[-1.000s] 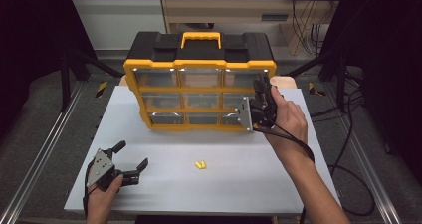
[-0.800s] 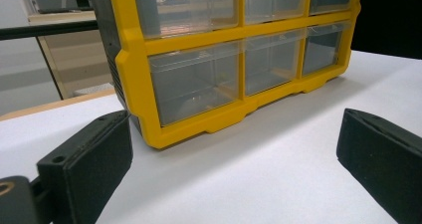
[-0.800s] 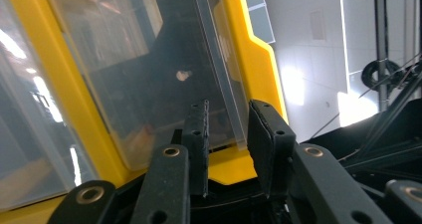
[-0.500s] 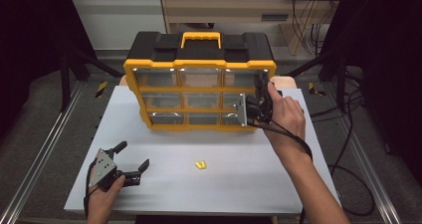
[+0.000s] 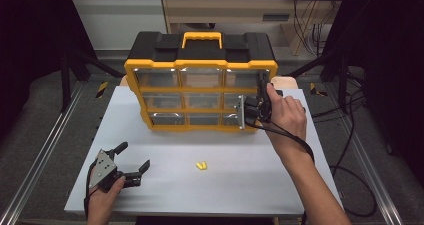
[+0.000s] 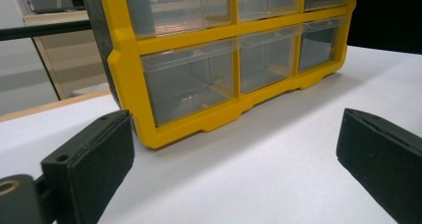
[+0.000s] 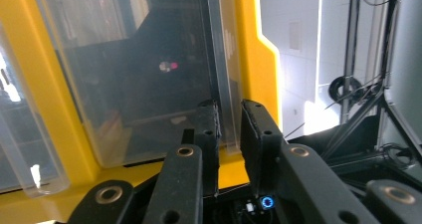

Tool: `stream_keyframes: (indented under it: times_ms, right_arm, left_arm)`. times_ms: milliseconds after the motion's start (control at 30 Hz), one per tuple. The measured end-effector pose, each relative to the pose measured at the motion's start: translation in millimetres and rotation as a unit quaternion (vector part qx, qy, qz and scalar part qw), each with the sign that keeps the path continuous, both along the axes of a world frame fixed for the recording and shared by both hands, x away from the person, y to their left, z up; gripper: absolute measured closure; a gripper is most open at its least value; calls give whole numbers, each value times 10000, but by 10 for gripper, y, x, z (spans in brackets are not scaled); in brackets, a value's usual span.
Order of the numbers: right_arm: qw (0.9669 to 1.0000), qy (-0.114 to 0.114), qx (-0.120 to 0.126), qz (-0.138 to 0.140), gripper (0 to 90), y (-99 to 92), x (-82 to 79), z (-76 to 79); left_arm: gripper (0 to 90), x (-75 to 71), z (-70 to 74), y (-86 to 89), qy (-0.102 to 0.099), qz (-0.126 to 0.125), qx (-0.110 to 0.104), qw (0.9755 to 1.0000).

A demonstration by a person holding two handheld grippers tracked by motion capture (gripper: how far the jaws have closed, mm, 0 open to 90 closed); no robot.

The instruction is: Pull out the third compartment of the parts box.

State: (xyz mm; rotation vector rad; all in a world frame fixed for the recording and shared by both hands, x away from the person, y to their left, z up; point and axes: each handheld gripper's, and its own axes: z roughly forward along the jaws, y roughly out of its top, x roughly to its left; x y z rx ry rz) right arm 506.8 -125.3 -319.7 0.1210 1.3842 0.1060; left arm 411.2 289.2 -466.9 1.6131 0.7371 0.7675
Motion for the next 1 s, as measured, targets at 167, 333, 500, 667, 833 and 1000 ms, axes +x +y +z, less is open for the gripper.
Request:
stream_keyframes:
  times_ms: [167,333,500,667,833,1000]
  right_arm:
    - [9998,-129,-145,-68,804,9,14,-29]
    - [9997,-151,-195,-86,827,8,7,-29]
    - [9998,-145,-158,-59,833,0,-23,-24]
    - [9998,-144,-111,-52,836,4,-101,-31]
    - [9998,-126,-130,-24,837,2,-191,-26]
    - [9995,-150,-272,-26,842,3,-296,-47]
  left_arm:
    - [16,-1,5,19,-17,42,-37,10000]
    - [16,-5,6,25,-19,47,-28,10000]
    - [16,-4,8,40,-17,74,-44,10000]
    - [16,-1,7,39,-13,73,-45,10000]
    - [16,-1,8,26,-16,50,-33,10000]
    - [16,-6,12,30,-19,58,-57,10000]
